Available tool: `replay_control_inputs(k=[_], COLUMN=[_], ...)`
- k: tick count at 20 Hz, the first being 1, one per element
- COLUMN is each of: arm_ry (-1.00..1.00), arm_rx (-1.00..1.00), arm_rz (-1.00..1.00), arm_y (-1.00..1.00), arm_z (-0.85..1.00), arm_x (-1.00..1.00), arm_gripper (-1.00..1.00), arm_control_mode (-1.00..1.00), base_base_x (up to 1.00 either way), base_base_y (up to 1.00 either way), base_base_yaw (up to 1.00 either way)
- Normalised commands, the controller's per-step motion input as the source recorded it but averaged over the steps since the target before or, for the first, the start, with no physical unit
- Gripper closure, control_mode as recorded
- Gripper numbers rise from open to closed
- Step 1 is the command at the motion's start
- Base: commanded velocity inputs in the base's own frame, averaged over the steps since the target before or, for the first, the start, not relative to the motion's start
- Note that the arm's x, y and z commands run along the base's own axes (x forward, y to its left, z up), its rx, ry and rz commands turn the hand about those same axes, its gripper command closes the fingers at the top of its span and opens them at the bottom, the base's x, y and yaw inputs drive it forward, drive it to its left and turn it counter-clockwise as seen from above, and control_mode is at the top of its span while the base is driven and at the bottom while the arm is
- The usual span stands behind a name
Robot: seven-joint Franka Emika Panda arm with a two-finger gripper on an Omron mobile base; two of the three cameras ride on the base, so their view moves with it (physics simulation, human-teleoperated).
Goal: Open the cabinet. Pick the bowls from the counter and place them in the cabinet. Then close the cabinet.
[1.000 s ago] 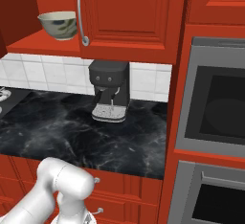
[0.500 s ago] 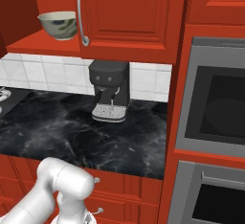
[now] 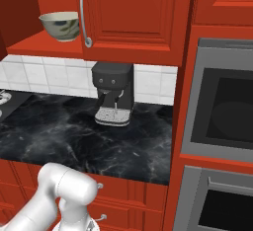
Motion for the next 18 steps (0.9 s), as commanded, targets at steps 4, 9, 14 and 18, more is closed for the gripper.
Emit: replay_control_inputs(k=[4,9,14,18], arm_ry=[0.00,0.05,0.13,0.15], arm_rx=[0.00,0.01,0.02,0.04], arm_rz=[0.00,0.00,0.00,0.00], arm_y=[-0.31,-0.31,-0.35,-0.42], arm_z=[0.00,0.00,0.00,0.00], arm_x=[0.00,0.01,0.17,0.23], arm_gripper=[-1.00,-1.00,-1.00,-1.00], arm_control_mode=[-1.00,-1.00,-1.00,-1.00], base_base_x=[0.00,0.00,0.00,0.00], base_base_y=[0.00,0.00,0.00,0.00], base_base_yaw=[0.00,0.00,0.00,0.00])
